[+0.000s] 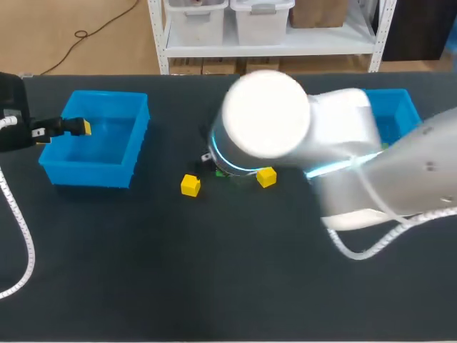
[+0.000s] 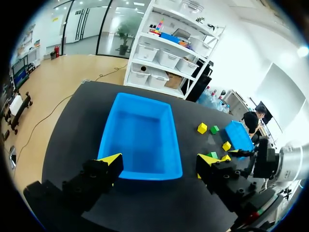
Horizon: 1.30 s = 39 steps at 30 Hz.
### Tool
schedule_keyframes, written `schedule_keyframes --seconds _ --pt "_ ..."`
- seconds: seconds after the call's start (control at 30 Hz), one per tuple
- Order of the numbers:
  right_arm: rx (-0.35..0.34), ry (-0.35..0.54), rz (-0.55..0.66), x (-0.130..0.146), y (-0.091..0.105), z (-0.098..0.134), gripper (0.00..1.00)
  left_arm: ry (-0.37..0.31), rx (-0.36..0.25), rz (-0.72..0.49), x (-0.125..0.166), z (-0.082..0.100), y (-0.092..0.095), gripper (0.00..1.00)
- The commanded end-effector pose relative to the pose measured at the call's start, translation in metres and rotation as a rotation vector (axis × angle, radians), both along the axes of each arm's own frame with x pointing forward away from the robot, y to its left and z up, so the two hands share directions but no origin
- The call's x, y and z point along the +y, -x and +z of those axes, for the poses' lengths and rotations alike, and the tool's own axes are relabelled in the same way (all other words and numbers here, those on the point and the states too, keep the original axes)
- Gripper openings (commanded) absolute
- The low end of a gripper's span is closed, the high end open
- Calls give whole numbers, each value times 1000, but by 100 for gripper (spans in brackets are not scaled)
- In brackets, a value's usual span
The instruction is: Put the green cubes in the right bin and the yellow cubes in the left bin.
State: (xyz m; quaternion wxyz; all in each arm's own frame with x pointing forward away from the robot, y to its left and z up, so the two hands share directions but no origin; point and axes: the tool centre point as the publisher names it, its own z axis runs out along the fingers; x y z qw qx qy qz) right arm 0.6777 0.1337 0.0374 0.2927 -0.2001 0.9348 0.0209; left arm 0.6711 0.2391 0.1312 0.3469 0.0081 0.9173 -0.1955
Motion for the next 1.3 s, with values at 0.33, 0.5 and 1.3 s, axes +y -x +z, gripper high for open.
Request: schedule_keyframes --seconds 0.33,0.5,1.3 --pt "118 -13 -6 10 -26 -26 100 -10 5 8 -3 1 -1 100" --pt "129 -13 -27 6 -31 -33 100 -10 5 8 -3 1 -1 100" --pt "95 2 -115 -6 -33 -47 0 -10 5 8 -3 1 -1 100"
